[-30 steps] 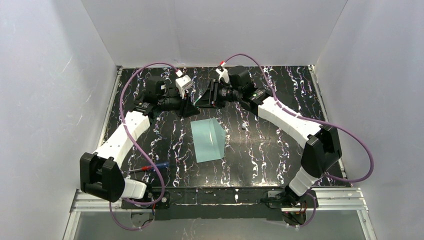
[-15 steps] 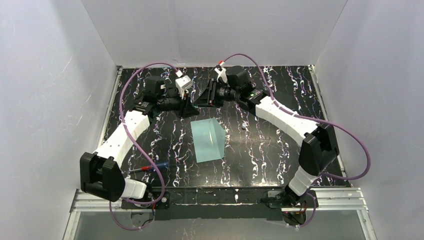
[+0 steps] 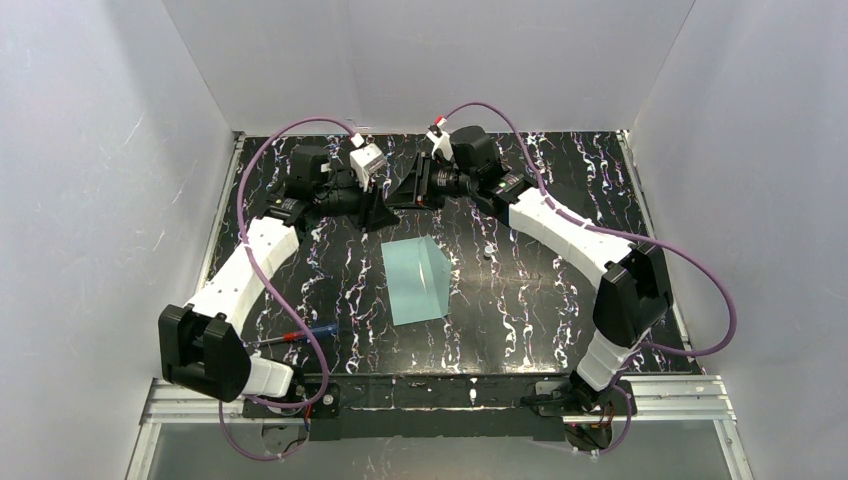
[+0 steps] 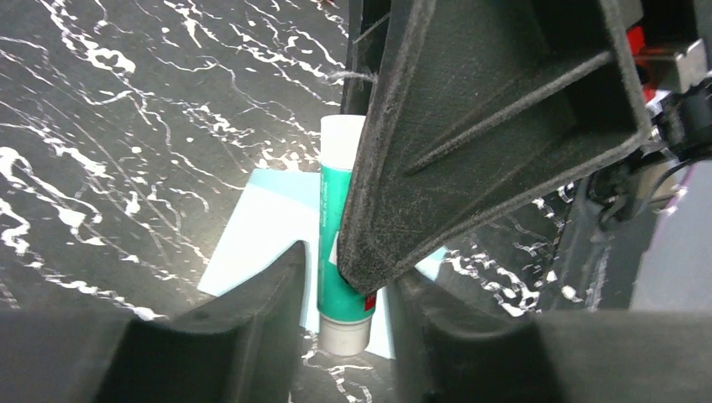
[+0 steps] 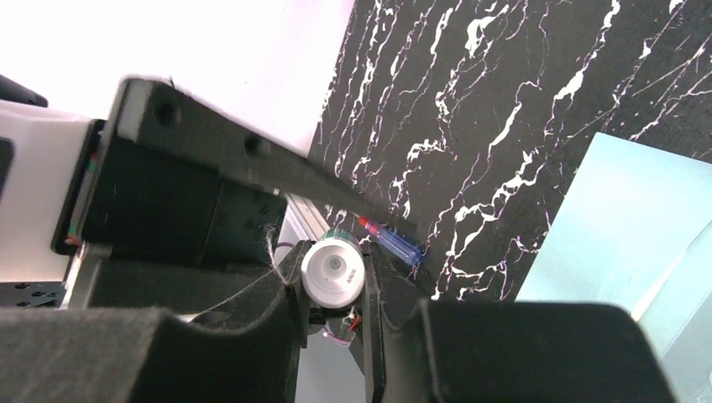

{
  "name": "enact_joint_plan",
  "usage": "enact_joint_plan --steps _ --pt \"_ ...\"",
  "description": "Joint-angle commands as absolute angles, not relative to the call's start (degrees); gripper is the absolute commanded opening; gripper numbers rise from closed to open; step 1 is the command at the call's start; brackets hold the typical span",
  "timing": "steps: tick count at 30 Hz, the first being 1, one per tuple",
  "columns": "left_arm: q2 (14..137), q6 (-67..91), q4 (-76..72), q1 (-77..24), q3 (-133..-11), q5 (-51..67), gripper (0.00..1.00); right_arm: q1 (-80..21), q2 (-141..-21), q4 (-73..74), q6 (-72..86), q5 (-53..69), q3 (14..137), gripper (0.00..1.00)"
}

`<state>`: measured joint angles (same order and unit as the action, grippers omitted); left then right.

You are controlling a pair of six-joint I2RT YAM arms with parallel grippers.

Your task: Place the letter into the envelope and seal it

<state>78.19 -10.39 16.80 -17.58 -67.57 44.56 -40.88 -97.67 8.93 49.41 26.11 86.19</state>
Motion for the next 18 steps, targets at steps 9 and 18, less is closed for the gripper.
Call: enact_joint_plan --steps 9,18 --pt "67.6 -4.0 14.9 -17.5 -65.4 39.9 0.76 -39.2 -92.4 13.3 41.3 12.0 86.2 0.01" --pt "57.5 15.5 19.0 -16.7 -62.1 16.6 0.98 -38.7 -91.4 16.6 31.9 1.0 83.2 0.01"
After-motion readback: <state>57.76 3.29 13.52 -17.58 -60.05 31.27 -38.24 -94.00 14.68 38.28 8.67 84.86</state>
